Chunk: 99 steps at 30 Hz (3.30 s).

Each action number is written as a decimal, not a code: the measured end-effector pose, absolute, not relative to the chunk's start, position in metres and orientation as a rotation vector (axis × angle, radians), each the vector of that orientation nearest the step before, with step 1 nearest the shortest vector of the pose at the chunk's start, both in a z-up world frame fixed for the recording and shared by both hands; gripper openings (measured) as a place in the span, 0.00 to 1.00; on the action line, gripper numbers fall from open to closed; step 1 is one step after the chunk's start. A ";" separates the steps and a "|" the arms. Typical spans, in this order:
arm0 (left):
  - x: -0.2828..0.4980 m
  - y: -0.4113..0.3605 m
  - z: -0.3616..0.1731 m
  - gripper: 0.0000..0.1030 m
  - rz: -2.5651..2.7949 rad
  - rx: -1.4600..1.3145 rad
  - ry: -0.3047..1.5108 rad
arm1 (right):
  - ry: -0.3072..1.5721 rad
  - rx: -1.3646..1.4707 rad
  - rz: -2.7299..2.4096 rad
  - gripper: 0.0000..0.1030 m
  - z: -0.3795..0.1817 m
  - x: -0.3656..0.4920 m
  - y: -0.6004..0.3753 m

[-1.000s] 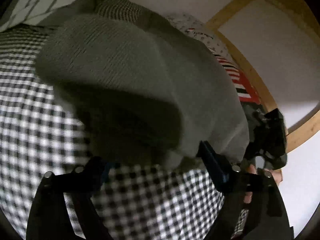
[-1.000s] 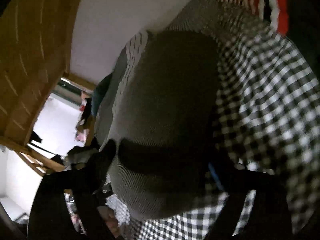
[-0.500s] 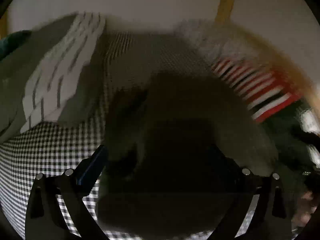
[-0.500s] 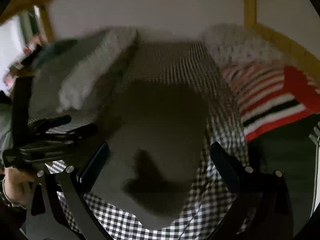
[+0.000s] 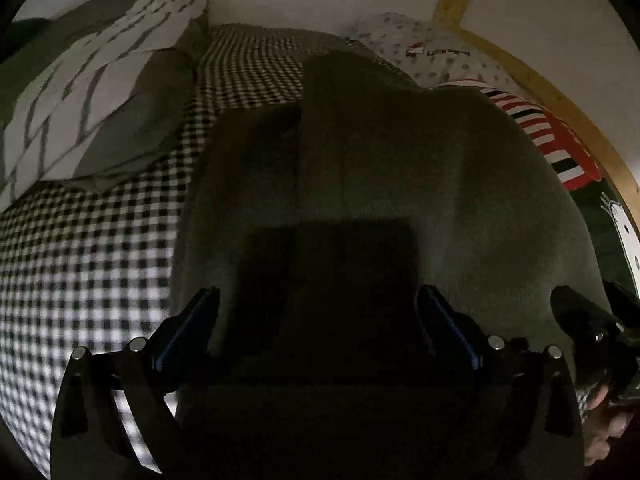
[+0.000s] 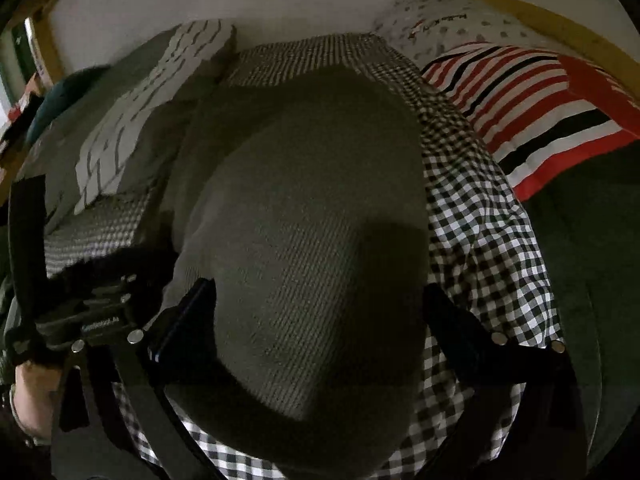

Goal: Fold large clothes

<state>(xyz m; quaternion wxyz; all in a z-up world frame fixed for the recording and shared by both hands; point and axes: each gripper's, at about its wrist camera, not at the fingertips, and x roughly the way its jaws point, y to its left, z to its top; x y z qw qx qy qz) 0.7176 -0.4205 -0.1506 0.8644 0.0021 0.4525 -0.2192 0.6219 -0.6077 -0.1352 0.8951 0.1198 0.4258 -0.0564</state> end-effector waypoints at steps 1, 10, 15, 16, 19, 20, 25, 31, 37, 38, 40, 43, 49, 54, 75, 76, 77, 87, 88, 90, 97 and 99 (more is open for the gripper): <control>0.712 -0.419 -0.144 0.96 -0.448 -0.002 0.960 | 0.874 0.277 -0.129 0.97 -0.133 0.619 -0.608; 0.647 -0.362 -0.060 0.96 -0.394 -0.019 0.828 | 0.797 0.275 -0.158 0.97 -0.054 0.556 -0.556; 0.582 -0.336 -0.006 0.96 -0.401 0.057 0.750 | 0.788 0.231 -0.167 0.97 -0.010 0.514 -0.518; 0.572 -0.332 0.000 0.96 -0.401 0.072 0.745 | 0.787 0.224 -0.169 0.97 -0.002 0.503 -0.511; 0.533 -0.318 0.021 0.96 -0.409 0.116 0.723 | 0.775 0.190 -0.179 0.97 0.018 0.471 -0.491; 0.522 -0.314 0.025 0.96 -0.415 0.124 0.720 | 0.774 0.178 -0.186 0.97 0.024 0.459 -0.485; 0.463 -0.293 0.039 0.96 -0.394 0.202 0.734 | 0.752 0.162 -0.192 0.97 0.040 0.404 -0.460; 0.410 -0.271 0.041 0.96 -0.357 0.255 0.739 | 0.751 0.129 -0.192 0.97 0.043 0.349 -0.428; 0.381 -0.258 0.039 0.96 -0.352 0.271 0.747 | 0.746 0.125 -0.194 0.97 0.045 0.310 -0.411; 0.377 -0.255 0.039 0.96 -0.353 0.266 0.749 | 0.744 0.130 -0.190 0.97 0.045 0.305 -0.410; 0.369 -0.251 0.039 0.96 -0.364 0.257 0.751 | 0.741 0.122 -0.194 0.97 0.046 0.295 -0.405; 0.354 -0.248 0.040 0.96 -0.369 0.267 0.743 | 0.738 0.122 -0.196 0.97 0.046 0.284 -0.401; 0.337 -0.252 0.040 0.96 -0.401 0.274 0.733 | 0.746 0.123 -0.223 0.97 0.039 0.269 -0.404; 0.331 -0.258 0.038 0.96 -0.399 0.261 0.716 | 0.746 0.128 -0.257 0.97 0.028 0.263 -0.413; 0.325 -0.263 0.018 0.96 -0.428 0.264 0.752 | 0.745 0.123 -0.248 0.97 0.017 0.256 -0.410; 0.325 -0.263 0.018 0.96 -0.426 0.265 0.751 | 0.746 0.123 -0.249 0.97 0.016 0.255 -0.410; 0.325 -0.263 0.018 0.96 -0.425 0.266 0.751 | 0.746 0.123 -0.249 0.97 0.016 0.255 -0.411; 0.326 -0.265 0.015 0.96 -0.431 0.274 0.761 | 0.739 0.128 -0.248 0.97 0.016 0.254 -0.414; 0.326 -0.265 0.015 0.96 -0.431 0.277 0.762 | 0.739 0.128 -0.249 0.97 0.016 0.254 -0.414; 0.326 -0.266 0.015 0.96 -0.434 0.278 0.763 | 0.740 0.128 -0.247 0.97 0.016 0.254 -0.414; 0.325 -0.267 0.014 0.96 -0.441 0.284 0.767 | 0.741 0.125 -0.249 0.97 0.015 0.254 -0.414; 0.325 -0.268 0.013 0.96 -0.441 0.287 0.767 | 0.742 0.125 -0.248 0.97 0.014 0.254 -0.414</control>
